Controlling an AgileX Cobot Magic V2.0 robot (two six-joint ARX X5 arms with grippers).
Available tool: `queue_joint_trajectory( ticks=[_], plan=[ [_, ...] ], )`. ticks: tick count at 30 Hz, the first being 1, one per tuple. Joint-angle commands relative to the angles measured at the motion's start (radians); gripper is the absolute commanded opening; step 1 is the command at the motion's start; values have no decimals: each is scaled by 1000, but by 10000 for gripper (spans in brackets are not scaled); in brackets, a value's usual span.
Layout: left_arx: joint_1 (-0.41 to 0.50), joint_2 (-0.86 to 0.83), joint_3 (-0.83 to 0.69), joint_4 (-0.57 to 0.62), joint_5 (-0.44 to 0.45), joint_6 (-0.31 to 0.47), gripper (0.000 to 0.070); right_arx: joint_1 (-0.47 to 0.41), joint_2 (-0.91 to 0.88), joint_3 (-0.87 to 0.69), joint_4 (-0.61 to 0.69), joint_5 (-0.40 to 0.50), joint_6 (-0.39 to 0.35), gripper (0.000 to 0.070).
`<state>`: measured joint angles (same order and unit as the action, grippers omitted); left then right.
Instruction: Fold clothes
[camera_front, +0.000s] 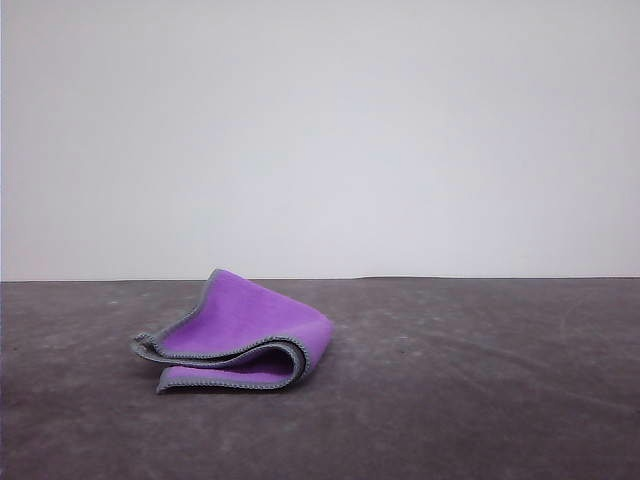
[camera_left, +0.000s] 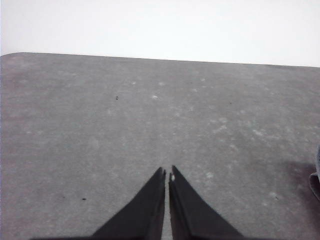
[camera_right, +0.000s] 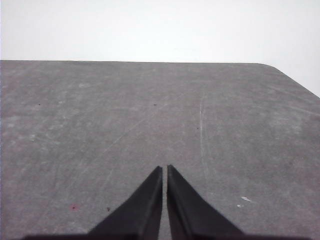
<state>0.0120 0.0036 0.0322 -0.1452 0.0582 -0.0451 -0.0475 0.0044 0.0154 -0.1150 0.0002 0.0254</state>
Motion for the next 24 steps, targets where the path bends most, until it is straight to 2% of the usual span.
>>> queue_joint_trajectory(
  ticks=[1,24],
  plan=[
    [0,-1,-19,11,1,0,0,-2,-1,-3,11,1,-7,12],
    [0,-1,-19,11,1,0,0,-2,-1,-3,11,1,-7,12]
  ],
)
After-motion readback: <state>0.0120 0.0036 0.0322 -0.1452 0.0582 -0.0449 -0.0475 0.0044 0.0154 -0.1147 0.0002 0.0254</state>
